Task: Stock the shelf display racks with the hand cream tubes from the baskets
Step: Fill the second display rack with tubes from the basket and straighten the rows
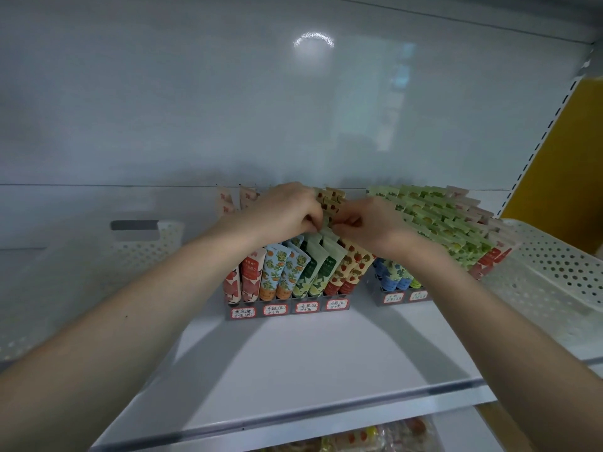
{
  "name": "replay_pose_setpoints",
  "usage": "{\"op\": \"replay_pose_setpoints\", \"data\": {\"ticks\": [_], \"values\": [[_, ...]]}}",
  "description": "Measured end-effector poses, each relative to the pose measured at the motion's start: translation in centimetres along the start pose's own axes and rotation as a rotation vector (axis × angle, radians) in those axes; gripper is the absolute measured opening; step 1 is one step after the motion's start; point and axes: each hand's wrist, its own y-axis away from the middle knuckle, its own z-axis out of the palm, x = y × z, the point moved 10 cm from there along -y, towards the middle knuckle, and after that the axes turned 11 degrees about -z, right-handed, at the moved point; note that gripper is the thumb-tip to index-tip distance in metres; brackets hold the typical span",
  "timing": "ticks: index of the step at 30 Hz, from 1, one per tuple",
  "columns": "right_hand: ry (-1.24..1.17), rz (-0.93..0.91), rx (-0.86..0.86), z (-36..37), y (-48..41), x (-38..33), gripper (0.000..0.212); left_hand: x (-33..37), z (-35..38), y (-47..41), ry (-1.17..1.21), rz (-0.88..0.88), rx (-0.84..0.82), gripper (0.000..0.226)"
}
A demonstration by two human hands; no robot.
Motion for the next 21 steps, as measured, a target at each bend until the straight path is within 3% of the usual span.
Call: {"op": "replay_pose_setpoints", "data": {"ticks": [8,14,21], "values": [[0.031,0.012,-0.030,0.5,-0.1,0.0,0.018,-0.2,0.4,0.0,-0.020,-0.052,-0.048,0.020],[-0.036,-0.026,0.051,-0.8,1.2,-0.3,0.014,0.5,-0.7,1.0,0.104,-0.022,0.029,0.019],[-0.036,-0.089,0.019,0.8,2.5,-1.0,0.014,1.6,1.2,1.5,0.040,-0.017,-0.070,0.018]]}}
